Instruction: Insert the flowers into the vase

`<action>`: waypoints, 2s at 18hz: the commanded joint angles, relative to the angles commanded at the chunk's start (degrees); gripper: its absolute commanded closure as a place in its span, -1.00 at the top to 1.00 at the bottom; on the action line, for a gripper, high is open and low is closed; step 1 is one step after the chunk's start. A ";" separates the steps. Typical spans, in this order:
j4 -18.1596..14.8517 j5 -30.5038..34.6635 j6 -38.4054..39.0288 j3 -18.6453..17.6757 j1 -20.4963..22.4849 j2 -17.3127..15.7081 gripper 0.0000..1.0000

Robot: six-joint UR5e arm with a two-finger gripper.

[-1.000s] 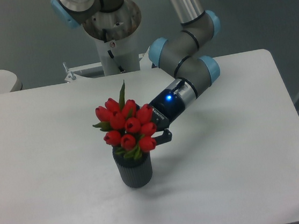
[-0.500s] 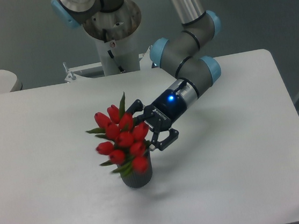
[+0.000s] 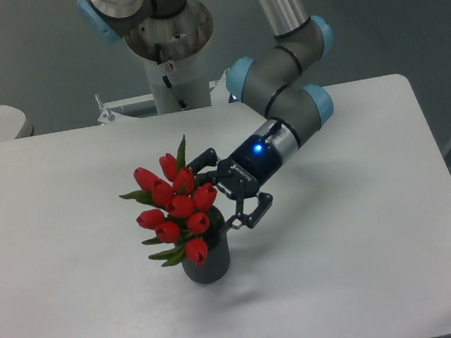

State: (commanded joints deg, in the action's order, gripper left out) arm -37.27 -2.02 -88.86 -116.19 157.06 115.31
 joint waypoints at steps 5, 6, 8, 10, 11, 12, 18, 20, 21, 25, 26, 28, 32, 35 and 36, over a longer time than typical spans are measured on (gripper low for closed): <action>0.00 0.96 0.00 -0.09 3.25 -1.14 0.98; 0.00 1.58 0.00 -0.09 4.04 -1.58 0.99; 0.00 3.77 0.00 0.09 5.62 -2.89 1.00; 0.00 7.98 0.35 0.70 7.03 -4.56 1.00; 0.00 10.17 0.87 1.31 7.38 -5.62 1.00; -0.17 12.81 1.14 2.10 7.56 -6.58 1.00; -0.35 27.76 14.39 11.85 7.65 -10.99 1.00; -0.53 29.26 18.52 15.10 8.17 -10.99 1.00; -0.53 30.14 20.46 16.51 8.44 -10.90 1.00; -1.31 37.51 21.62 21.53 8.88 -10.46 1.00; -1.32 39.01 21.62 22.14 8.88 -10.37 1.00; -1.49 42.35 21.53 23.63 8.71 -10.28 1.00; -4.39 49.65 20.74 28.12 7.39 -9.06 1.00; -5.79 52.45 20.48 31.46 6.33 -7.30 1.00; -6.58 54.30 19.52 32.42 6.16 -6.77 1.00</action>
State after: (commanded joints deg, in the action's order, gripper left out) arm -43.85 52.28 -69.34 -83.77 163.21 108.54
